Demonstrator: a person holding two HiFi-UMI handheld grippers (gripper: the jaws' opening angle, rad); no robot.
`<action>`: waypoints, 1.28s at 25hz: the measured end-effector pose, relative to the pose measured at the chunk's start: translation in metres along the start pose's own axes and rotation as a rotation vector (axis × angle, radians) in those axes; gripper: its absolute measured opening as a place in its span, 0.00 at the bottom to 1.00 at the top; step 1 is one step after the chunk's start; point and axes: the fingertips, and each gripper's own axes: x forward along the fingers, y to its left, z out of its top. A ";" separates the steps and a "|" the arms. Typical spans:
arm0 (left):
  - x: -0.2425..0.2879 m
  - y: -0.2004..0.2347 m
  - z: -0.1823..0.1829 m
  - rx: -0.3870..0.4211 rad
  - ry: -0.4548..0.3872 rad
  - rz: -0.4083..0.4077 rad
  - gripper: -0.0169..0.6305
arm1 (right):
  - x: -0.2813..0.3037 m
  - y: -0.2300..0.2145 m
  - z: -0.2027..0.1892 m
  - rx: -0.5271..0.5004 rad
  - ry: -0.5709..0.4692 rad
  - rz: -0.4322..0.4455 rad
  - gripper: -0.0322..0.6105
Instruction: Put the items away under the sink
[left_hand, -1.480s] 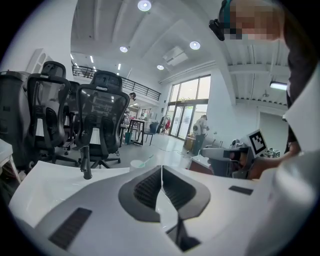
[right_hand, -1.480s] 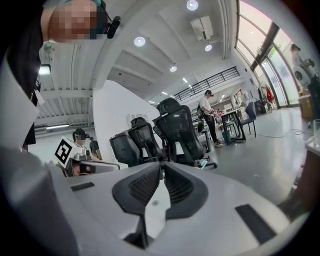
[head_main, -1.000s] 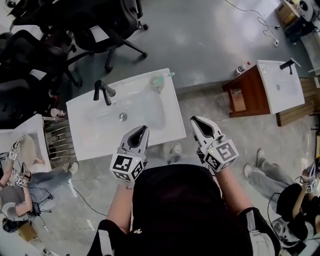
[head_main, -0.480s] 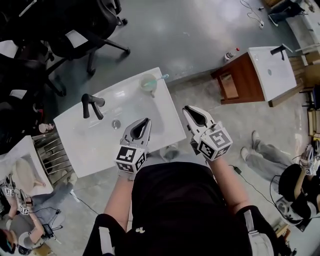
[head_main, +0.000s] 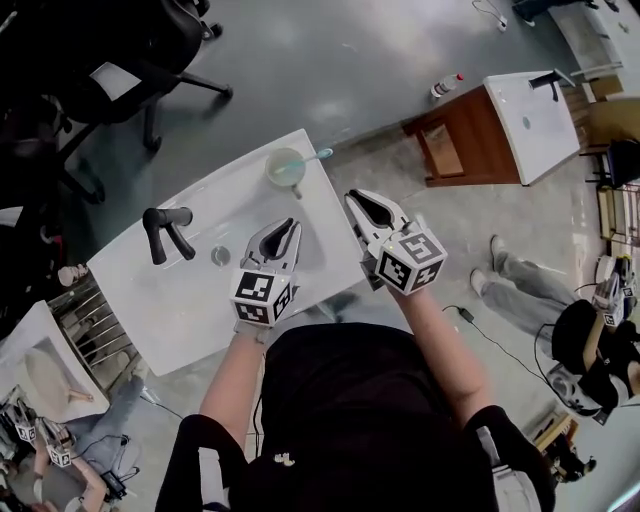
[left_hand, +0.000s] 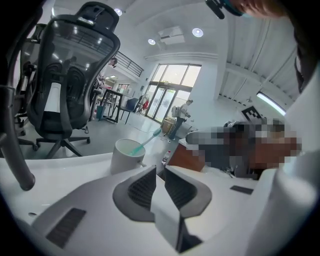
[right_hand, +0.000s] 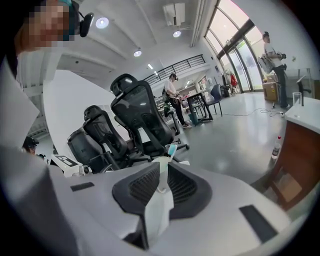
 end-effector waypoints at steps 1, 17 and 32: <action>0.004 0.003 -0.002 -0.003 0.009 -0.006 0.11 | 0.005 -0.002 0.000 0.005 0.003 -0.007 0.12; 0.055 0.027 -0.020 -0.001 0.046 -0.080 0.26 | 0.072 -0.014 -0.016 0.094 0.034 -0.057 0.21; 0.081 0.029 -0.016 -0.036 0.001 -0.118 0.26 | 0.111 -0.020 -0.012 0.171 0.028 -0.049 0.21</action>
